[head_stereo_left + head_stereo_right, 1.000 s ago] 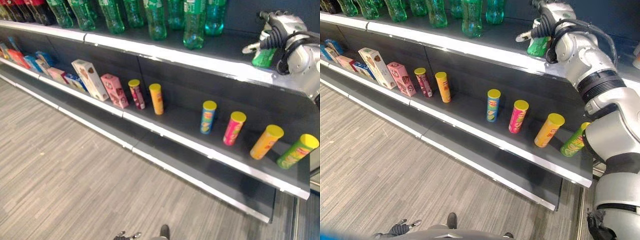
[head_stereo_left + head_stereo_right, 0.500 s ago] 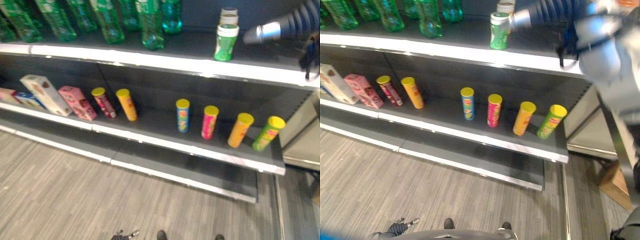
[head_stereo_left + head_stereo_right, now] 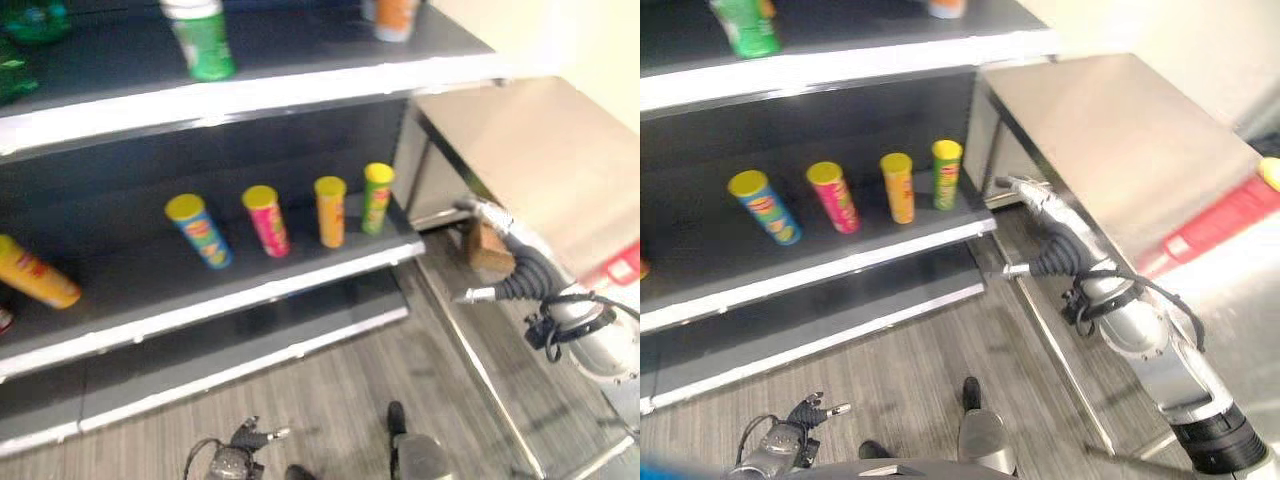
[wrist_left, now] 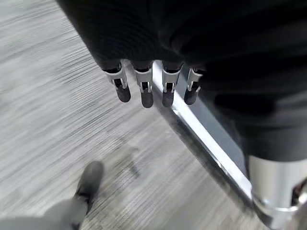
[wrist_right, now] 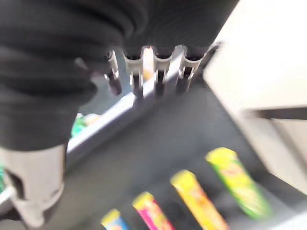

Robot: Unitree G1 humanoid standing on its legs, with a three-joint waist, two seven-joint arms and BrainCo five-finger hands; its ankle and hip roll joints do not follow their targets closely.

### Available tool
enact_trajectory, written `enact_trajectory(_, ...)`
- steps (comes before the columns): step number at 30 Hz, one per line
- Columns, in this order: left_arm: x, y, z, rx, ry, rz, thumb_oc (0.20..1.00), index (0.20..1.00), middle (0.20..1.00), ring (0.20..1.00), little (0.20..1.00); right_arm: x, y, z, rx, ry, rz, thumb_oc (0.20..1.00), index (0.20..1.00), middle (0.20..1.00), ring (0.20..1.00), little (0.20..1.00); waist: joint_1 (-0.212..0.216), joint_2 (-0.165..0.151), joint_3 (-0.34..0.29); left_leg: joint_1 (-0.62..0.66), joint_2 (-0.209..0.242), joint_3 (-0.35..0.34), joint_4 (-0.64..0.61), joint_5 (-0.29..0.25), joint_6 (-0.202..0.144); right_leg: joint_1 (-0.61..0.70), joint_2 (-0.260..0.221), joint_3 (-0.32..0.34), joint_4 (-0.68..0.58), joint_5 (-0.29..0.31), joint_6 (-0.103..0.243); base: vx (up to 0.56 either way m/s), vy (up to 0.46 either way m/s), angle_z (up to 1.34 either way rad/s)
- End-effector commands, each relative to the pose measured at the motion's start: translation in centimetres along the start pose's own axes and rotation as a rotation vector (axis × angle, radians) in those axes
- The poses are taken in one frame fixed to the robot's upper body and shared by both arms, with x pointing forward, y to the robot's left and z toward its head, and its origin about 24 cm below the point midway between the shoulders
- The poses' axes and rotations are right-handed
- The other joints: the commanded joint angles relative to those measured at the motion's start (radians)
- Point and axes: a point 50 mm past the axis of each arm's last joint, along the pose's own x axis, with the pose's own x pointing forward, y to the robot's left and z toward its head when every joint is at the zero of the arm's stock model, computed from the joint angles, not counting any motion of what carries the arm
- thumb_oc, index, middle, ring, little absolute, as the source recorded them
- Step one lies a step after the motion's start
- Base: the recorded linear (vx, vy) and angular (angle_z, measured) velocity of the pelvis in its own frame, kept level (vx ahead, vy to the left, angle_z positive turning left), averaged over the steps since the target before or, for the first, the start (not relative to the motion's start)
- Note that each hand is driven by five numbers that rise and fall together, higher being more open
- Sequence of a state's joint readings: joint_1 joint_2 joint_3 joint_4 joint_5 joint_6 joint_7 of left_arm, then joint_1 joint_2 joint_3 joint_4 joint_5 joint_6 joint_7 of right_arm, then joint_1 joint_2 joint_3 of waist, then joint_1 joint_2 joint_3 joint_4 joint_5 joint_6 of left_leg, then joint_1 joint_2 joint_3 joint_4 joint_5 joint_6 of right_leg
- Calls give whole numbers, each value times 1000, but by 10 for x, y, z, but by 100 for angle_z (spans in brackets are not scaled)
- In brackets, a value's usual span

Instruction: Put the goods on the table back onto the shelves and tidy them up.

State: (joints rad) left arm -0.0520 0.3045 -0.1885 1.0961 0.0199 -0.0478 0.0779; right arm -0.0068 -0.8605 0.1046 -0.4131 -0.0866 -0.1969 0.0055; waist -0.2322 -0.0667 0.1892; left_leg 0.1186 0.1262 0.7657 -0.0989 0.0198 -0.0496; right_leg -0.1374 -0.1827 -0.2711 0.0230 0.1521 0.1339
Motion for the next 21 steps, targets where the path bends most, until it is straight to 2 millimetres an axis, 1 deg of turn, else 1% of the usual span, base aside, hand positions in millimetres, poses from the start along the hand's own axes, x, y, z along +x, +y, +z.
enact_trajectory(1,0,15,2,12,-20,27,1000,1000,1000,1000,1000,15,-41,18,-107,-126,-130,1000,1000,1000,1000,1000,28,-24,-38,-18,55,-77,13,-40,-36,25,-165,34,165,9,123,-6,-151,-100)
enact_trajectory(2,0,15,2,13,-20,27,1000,1000,1000,1000,1000,14,-41,18,-107,-125,-130,1000,1000,1000,1000,1000,29,-24,-38,-18,55,-76,13,-40,-36,25,-165,35,165,9,123,-1,-199,-74)
enact_trajectory(4,-1,15,0,8,-24,20,1000,1000,1000,1000,1000,11,-52,17,-137,-114,-176,1000,1000,1000,1000,1000,30,-37,-60,-22,70,-56,16,-34,-45,48,-177,18,134,55,128,7,-233,-79)
enact_trajectory(5,-1,13,1,1,-31,15,1000,1000,1000,1000,1000,4,-74,17,-209,-95,-254,1000,1000,1000,1000,1000,25,-53,-88,-38,95,-35,21,-15,-65,81,-163,-2,43,72,128,1,-276,-55)
enact_trajectory(6,-1,13,1,3,-32,13,1000,1000,1000,1000,1000,3,-74,17,-210,-93,-256,1000,1000,1000,1000,1000,28,-52,-88,-39,97,-36,21,-14,-66,83,-161,-4,37,75,128,-17,-279,-7)
enact_trajectory(7,-1,13,2,1,-37,13,1000,1000,1000,1000,1000,1,-83,18,-239,-88,-283,1000,1000,1000,1000,1000,24,-56,-95,-45,105,-35,21,-8,-74,87,-153,-5,-2,63,128,-17,-165,-35)
enact_trajectory(8,-1,11,3,-4,-41,6,1000,1000,1000,1000,1000,-5,-94,20,-236,-86,-318,1000,1000,1000,1000,1000,20,-62,-96,-46,121,-35,22,8,-89,75,-140,-12,-39,68,128,-18,-165,-53)
enact_trajectory(9,0,11,4,-2,-42,4,1000,1000,1000,1000,1000,-6,-94,20,-236,-84,-319,1000,1000,1000,1000,1000,23,-61,-96,-46,122,-35,22,9,-90,76,-139,-12,-41,68,128,-9,-163,-60)
enact_trajectory(10,-1,12,2,-5,-39,10,1000,1000,1000,1000,1000,-10,-101,19,-246,-68,-338,1000,1000,1000,1000,1000,24,-70,-101,-39,130,-23,24,17,-98,96,-131,-18,-70,54,128,16,-200,-43)
enact_trajectory(11,-2,12,-3,-6,-24,8,1000,1000,1000,1000,1000,-17,-109,13,-227,-28,-372,1000,1000,1000,1000,1000,24,-83,-113,-34,144,-23,27,28,-110,116,-107,-11,-97,4,128,18,-201,-32)
enact_trajectory(12,-2,12,-3,-2,-25,6,1000,1000,1000,1000,1000,-18,-110,13,-226,-25,-372,1000,1000,1000,1000,1000,27,-82,-112,-32,146,-24,27,29,-112,118,-105,-12,-98,2,128,38,-247,-27)
enact_trajectory(13,-3,9,-12,0,9,-6,1000,1000,1000,1000,1000,-28,-120,10,-238,8,-413,1000,1000,1000,1000,1000,14,-83,-122,-23,167,-28,28,43,-125,126,-77,-8,-100,-32,127,23,-121,-21)
enact_trajectory(16,-3,6,-13,4,16,-15,1000,1000,1000,1000,1000,-34,-125,11,-246,18,-430,1000,1000,1000,1000,1000,12,-78,-124,-22,178,-32,31,48,-131,133,-61,-7,-100,-50,121,6,-127,3)
enact_trajectory(17,-5,2,-20,1,33,-28,1000,1000,1000,1000,1000,-43,-140,14,-286,24,-498,1000,1000,1000,1000,1000,-10,-59,-139,-11,203,-31,39,61,-142,149,-29,1,-104,-90,107,22,-168,0)
enact_trajectory(18,-6,0,-21,-2,33,-35,1000,1000,1000,1000,1000,-47,-145,14,-304,29,-531,1000,1000,1000,1000,1000,-12,-51,-142,-9,214,-29,45,68,-148,156,-16,2,-105,-102,99,24,-174,-6)
enact_trajectory(19,-6,-1,-21,-1,33,-38,1000,1000,1000,1000,1000,-48,-146,15,-306,30,-532,1000,1000,1000,1000,1000,-9,-48,-141,-8,217,-30,46,69,-150,158,-13,2,-105,-103,98,10,-94,-8)
enact_trajectory(20,-6,-3,-21,-6,32,-41,1000,1000,1000,1000,1000,-51,-151,14,-331,42,-561,1000,1000,1000,1000,1000,-13,-41,-143,-5,229,-25,51,75,-157,163,-3,5,-106,-114,93,9,-129,-8)
enact_trajectory(21,-6,-4,-21,-14,32,-41,1000,1000,1000,1000,1000,-59,-159,12,-358,71,-615,1000,1000,1000,1000,1000,-21,-28,-144,-1,248,-25,61,86,-165,173,15,10,-107,-134,81,6,-162,-4)
